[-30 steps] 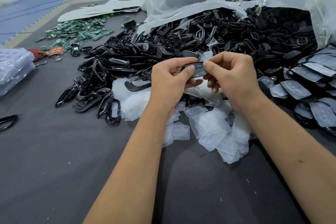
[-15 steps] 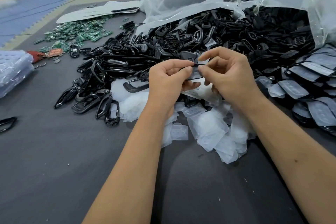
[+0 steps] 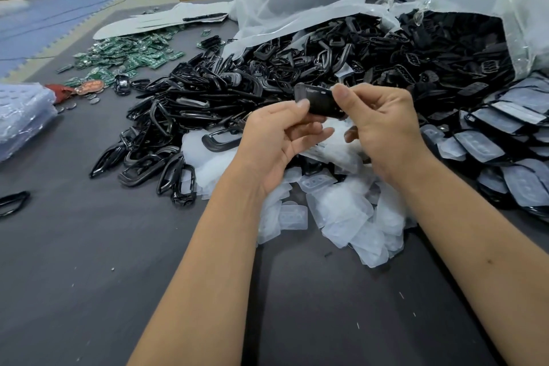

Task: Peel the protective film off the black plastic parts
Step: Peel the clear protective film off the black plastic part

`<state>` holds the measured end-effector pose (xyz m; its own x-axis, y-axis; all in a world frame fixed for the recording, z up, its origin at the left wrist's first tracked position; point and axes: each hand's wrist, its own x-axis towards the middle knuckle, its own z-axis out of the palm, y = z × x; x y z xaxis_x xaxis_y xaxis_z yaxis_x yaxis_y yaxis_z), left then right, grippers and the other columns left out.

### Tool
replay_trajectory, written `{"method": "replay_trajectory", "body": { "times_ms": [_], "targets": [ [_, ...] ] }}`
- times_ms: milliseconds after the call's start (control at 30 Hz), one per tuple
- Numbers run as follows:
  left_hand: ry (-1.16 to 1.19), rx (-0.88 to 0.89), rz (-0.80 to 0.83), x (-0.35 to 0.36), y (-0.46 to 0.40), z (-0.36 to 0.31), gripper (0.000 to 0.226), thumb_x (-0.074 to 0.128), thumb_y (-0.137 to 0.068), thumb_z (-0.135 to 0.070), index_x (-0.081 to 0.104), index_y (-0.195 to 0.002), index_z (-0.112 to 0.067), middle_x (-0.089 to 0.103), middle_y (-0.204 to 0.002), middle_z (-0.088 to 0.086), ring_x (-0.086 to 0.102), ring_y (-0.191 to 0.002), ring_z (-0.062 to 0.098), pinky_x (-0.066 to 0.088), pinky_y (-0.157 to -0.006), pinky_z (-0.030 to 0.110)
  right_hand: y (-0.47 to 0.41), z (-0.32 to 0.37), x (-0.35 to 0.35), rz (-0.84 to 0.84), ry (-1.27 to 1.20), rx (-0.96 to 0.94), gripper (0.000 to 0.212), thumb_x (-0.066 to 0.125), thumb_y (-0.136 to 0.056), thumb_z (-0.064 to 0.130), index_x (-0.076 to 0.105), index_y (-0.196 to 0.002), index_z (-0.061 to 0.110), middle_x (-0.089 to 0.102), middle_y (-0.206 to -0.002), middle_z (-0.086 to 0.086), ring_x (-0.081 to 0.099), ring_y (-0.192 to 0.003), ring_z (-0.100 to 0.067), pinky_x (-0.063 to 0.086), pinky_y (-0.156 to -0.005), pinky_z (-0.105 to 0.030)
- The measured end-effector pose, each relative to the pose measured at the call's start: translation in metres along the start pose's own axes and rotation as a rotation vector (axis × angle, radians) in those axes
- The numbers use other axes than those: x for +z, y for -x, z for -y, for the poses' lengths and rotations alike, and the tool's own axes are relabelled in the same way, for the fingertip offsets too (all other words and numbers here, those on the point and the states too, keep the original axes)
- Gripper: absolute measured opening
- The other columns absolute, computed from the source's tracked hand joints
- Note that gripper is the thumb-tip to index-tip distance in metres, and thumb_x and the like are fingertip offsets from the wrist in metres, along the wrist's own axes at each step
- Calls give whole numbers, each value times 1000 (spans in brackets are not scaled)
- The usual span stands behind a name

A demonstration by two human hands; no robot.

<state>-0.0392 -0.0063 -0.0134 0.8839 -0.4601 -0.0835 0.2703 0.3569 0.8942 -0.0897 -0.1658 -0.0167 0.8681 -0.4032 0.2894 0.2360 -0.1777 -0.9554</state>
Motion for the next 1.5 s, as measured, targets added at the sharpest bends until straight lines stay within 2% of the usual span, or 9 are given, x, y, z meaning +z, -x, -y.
{"method": "replay_trajectory", "body": {
  "times_ms": [100,233,367,433,567,767,1000,1300,1500],
  "targets": [
    [-27,54,-18,1,0,4,16,60,-100,0,72,-107,7,71,-91,16,65,-68,14,62,-77,34,0,0,-1,19,-107,178,25,73,-94,42,82,-82,23,64,-67,5,54,-48,-10,40,-41,-21],
    [-21,73,-54,0,-1,3,20,63,-98,-2,72,-115,4,72,-100,16,68,-74,16,61,-76,33,-2,2,-4,122,-185,235,31,73,-86,50,83,-88,21,65,-81,-5,56,-63,-15,43,-53,-29],
    [33,74,-103,0,-2,2,20,63,-97,1,71,-114,8,72,-95,15,66,-72,14,61,-73,29,-4,2,-8,236,-355,279,17,67,-97,26,82,-94,17,74,-96,-5,65,-79,-15,54,-62,-26],
    [31,81,-120,0,-3,3,19,63,-97,2,71,-113,8,69,-93,15,65,-71,12,60,-72,28,-5,2,-10,256,-432,323,13,68,-93,14,78,-101,12,76,-99,-8,70,-84,-20,58,-65,-28],
    [22,76,-127,1,-3,3,15,62,-98,1,72,-108,4,66,-95,17,63,-71,14,60,-73,28,-4,0,-8,237,-462,285,29,75,-76,10,77,-105,10,78,-96,-8,74,-81,-20,61,-69,-26],
    [2,95,-122,3,-5,6,22,61,-98,2,69,-119,3,74,-110,21,70,-91,23,60,-80,31,-6,-7,-12,251,-508,212,38,78,-74,6,77,-110,17,72,-74,-1,73,-68,-17,60,-70,-25],
    [-46,131,-87,1,-3,6,18,60,-97,6,72,-108,0,77,-97,15,73,-86,21,61,-77,30,-11,-11,-16,308,-513,257,39,75,-73,0,74,-111,11,76,-86,-6,75,-82,-19,61,-74,-24],
    [-36,112,1,0,-2,3,21,60,-99,4,71,-115,-2,77,-105,14,73,-96,22,61,-83,31,-11,-12,-21,348,-528,245,40,74,-73,-4,76,-109,14,79,-88,-3,77,-89,-16,60,-77,-23],
    [-82,169,24,-1,0,4,18,59,-98,8,69,-112,1,75,-98,15,73,-93,22,62,-84,34,-12,-8,-25,365,-546,274,50,72,-82,5,65,-131,13,77,-98,-5,75,-93,-19,60,-80,-28]
  ]
}}
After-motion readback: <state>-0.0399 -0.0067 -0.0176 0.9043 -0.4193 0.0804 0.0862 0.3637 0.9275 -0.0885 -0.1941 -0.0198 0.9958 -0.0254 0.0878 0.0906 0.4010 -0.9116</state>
